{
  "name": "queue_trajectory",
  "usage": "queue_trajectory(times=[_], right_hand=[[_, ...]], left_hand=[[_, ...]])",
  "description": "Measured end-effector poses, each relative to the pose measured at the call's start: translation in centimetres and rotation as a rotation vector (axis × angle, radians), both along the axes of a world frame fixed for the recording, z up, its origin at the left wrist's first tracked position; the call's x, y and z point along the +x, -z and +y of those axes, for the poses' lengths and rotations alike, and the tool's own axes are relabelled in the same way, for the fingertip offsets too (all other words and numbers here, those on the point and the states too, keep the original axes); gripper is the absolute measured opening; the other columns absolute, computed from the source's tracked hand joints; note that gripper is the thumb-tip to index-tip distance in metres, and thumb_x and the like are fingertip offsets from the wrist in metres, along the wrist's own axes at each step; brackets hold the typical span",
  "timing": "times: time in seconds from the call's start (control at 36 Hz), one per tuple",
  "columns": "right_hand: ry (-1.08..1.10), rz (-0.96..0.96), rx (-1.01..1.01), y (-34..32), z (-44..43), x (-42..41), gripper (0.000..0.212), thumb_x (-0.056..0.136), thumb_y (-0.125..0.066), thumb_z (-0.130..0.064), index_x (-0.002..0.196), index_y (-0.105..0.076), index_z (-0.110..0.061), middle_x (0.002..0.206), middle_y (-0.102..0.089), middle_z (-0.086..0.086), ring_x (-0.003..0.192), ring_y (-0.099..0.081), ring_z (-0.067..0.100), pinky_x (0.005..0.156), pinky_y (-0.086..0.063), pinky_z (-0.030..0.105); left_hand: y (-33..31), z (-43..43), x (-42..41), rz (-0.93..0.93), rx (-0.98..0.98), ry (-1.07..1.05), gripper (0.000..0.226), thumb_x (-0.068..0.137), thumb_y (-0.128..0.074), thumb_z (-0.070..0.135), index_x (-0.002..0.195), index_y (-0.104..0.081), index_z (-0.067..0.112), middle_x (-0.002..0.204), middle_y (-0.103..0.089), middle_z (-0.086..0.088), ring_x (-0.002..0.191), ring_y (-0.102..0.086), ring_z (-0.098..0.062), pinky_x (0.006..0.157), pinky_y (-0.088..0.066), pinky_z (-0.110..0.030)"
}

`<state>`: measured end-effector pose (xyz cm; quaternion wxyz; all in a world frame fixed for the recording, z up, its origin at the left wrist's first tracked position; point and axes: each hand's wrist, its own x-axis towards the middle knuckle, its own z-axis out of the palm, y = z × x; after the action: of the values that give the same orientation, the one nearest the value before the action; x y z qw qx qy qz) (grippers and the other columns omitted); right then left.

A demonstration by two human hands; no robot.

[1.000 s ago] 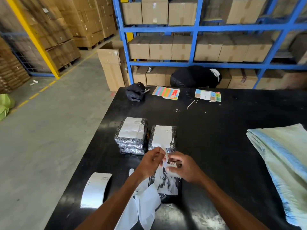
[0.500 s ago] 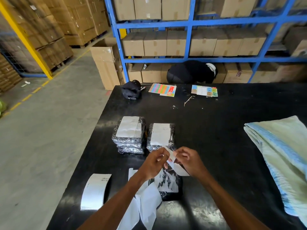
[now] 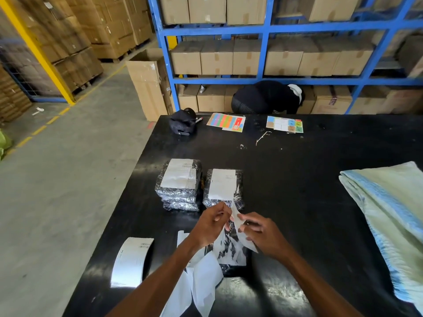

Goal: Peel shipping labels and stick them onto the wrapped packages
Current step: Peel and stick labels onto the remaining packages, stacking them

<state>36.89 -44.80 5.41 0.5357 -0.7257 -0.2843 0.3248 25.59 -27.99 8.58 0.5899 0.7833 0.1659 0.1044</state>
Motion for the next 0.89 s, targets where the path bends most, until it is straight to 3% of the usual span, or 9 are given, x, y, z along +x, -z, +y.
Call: queue_trajectory(times=[0.11, 0.28, 0.36, 0.47, 0.53, 0.64, 0.69, 0.78, 0.89], right_hand=[[-0.079, 0.010, -0.017, 0.4, 0.1, -0.7, 0.054, 0.080, -0.083, -0.034, 0.130, -0.067, -0.022, 0.123, -0.065, -0.011, 0.104, -0.074, 0.012, 0.089, -0.061, 0.038], [-0.114, -0.156, -0.096, 0.8, 0.8, -1.6, 0.039, 0.075, -0.087, -0.040, 0.109, -0.069, -0.034, 0.111, -0.066, -0.012, 0.098, -0.069, 0.001, 0.082, -0.051, 0.013], [-0.118, -0.232, -0.171, 1.8, 1.4, -1.7, 0.055, 0.076, -0.075, -0.056, 0.122, -0.064, -0.028, 0.113, -0.070, -0.012, 0.098, -0.069, 0.002, 0.083, -0.055, 0.022], [-0.083, -0.181, -0.253, 2.1, 1.9, -1.6, 0.011, 0.094, -0.065, -0.033, 0.091, -0.066, -0.022, 0.068, -0.068, -0.015, 0.062, -0.062, -0.004, 0.065, -0.048, 0.020], [-0.067, -0.086, -0.221, 2.4, 2.0, -1.6, 0.028, 0.102, -0.059, -0.021, 0.074, -0.062, -0.020, 0.057, -0.056, -0.014, 0.053, -0.048, -0.003, 0.061, -0.040, 0.027], [-0.003, 0.261, -0.153, 2.8, 1.6, -1.1, 0.013, 0.101, -0.060, -0.015, 0.103, -0.073, -0.015, 0.091, -0.077, -0.008, 0.079, -0.071, 0.007, 0.071, -0.054, 0.024], [-0.009, 0.357, -0.146, 3.1, 1.6, -0.9, 0.016, 0.101, -0.060, -0.011, 0.112, -0.071, -0.015, 0.097, -0.079, -0.007, 0.084, -0.074, 0.008, 0.071, -0.055, 0.022], [-0.005, 0.464, -0.147, 3.2, 1.7, -0.6, 0.021, 0.099, -0.059, -0.004, 0.116, -0.069, -0.010, 0.099, -0.079, 0.000, 0.083, -0.074, 0.012, 0.069, -0.056, 0.022], [-0.046, 0.458, -0.232, 4.3, 1.6, -0.2, 0.023, 0.099, -0.060, -0.007, 0.119, -0.070, -0.006, 0.112, -0.077, 0.011, 0.094, -0.074, 0.022, 0.083, -0.060, 0.033]], left_hand=[[-0.5, -0.4, 0.1, -0.012, 0.019, 0.018, 0.023, 0.105, -0.049, 0.018, 0.092, -0.058, 0.002, 0.077, -0.066, 0.006, 0.068, -0.063, -0.014, 0.067, -0.050, -0.021], [-1.2, -1.3, 0.6, -0.051, 0.067, 0.073, 0.024, 0.105, -0.050, 0.024, 0.090, -0.058, 0.006, 0.080, -0.067, 0.002, 0.070, -0.064, -0.020, 0.074, -0.056, -0.042], [-1.2, -1.8, 0.9, -0.053, 0.115, 0.084, 0.024, 0.105, -0.049, 0.024, 0.088, -0.056, 0.009, 0.079, -0.064, 0.008, 0.075, -0.066, -0.019, 0.077, -0.055, -0.039], [-0.6, -1.9, 1.1, -0.030, 0.118, 0.086, 0.022, 0.105, -0.048, 0.027, 0.085, -0.056, 0.022, 0.079, -0.061, 0.018, 0.081, -0.061, -0.007, 0.083, -0.049, -0.028], [0.0, -1.7, 0.9, -0.031, 0.089, 0.044, 0.018, 0.105, -0.049, 0.032, 0.090, -0.058, 0.026, 0.086, -0.061, 0.022, 0.090, -0.059, -0.002, 0.087, -0.044, -0.020], [2.4, -0.3, 0.6, -0.076, -0.016, -0.228, 0.019, 0.098, -0.057, 0.038, 0.113, -0.053, 0.027, 0.118, -0.056, 0.003, 0.111, -0.056, -0.012, 0.093, -0.045, -0.014], [3.8, 0.7, 0.3, -0.001, -0.126, -0.335, 0.031, 0.097, -0.065, 0.027, 0.122, -0.047, 0.022, 0.118, -0.056, -0.002, 0.105, -0.058, -0.010, 0.086, -0.049, -0.011], [5.8, 1.9, -0.6, 0.262, -0.390, -0.260, 0.052, 0.089, -0.076, 0.021, 0.133, -0.049, 0.015, 0.120, -0.066, -0.006, 0.107, -0.068, -0.020, 0.091, -0.058, -0.031], [8.2, 1.8, -1.8, 0.342, -0.471, -0.220, 0.033, 0.088, -0.076, 0.013, 0.119, -0.069, 0.007, 0.105, -0.078, -0.006, 0.097, -0.076, -0.021, 0.086, -0.061, -0.035]])
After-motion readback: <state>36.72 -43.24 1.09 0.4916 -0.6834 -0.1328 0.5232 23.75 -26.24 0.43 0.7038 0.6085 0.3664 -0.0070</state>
